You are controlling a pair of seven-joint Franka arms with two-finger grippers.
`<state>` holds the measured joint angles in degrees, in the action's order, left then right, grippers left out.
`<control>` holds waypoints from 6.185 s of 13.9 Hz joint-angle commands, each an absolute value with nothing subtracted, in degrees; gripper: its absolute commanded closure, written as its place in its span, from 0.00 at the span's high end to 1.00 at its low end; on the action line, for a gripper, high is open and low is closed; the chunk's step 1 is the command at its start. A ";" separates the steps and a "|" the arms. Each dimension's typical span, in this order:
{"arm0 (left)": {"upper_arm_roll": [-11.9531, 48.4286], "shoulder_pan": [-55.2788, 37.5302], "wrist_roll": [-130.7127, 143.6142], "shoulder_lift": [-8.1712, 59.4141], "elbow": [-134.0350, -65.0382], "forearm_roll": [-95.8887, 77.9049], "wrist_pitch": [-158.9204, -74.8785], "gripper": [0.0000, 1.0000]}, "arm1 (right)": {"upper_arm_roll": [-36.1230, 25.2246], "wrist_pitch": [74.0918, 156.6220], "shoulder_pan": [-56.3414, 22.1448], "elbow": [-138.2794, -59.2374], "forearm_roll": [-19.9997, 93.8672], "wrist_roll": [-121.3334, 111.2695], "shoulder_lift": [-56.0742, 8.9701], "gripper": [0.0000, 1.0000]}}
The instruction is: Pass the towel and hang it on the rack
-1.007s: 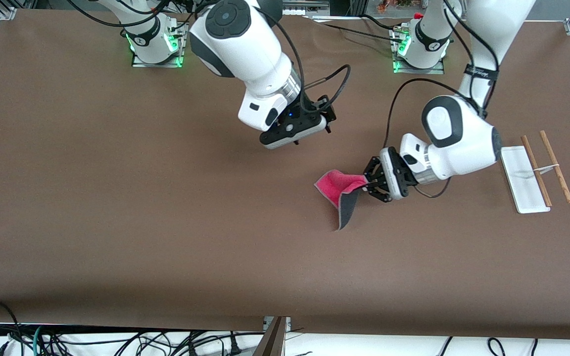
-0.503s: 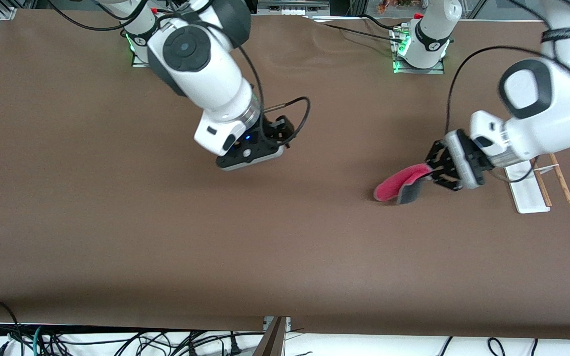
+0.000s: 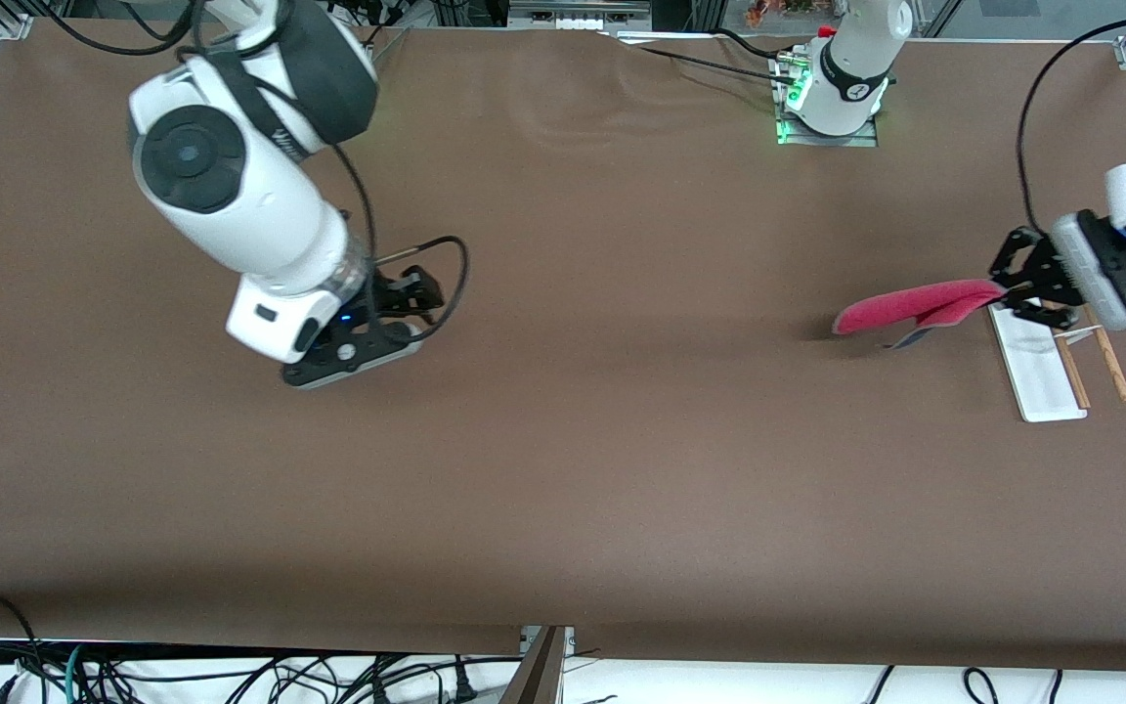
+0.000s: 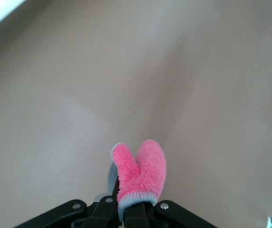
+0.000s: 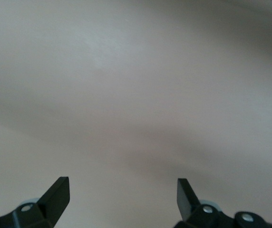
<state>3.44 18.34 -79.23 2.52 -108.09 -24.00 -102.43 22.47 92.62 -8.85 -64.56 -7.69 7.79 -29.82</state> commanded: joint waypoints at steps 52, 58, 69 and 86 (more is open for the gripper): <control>3.52 40.18 -113.05 38.06 -64.60 -16.09 -94.66 1.00 | 1.67 83.67 0.88 -83.41 -3.08 -5.36 -6.59 1.00; 2.55 28.33 -88.65 21.84 -78.87 -8.89 -98.59 1.00 | 1.67 83.67 0.88 -83.32 -3.08 -5.54 -6.59 1.00; 2.55 8.98 -20.37 0.27 -95.98 -1.14 -94.23 1.00 | 1.67 84.02 0.97 -83.32 -3.25 -5.80 -6.68 1.00; 4.13 5.36 2.20 2.98 -90.72 -1.93 -88.95 1.00 | 1.67 84.20 0.88 -83.32 -3.16 -5.80 -6.68 1.00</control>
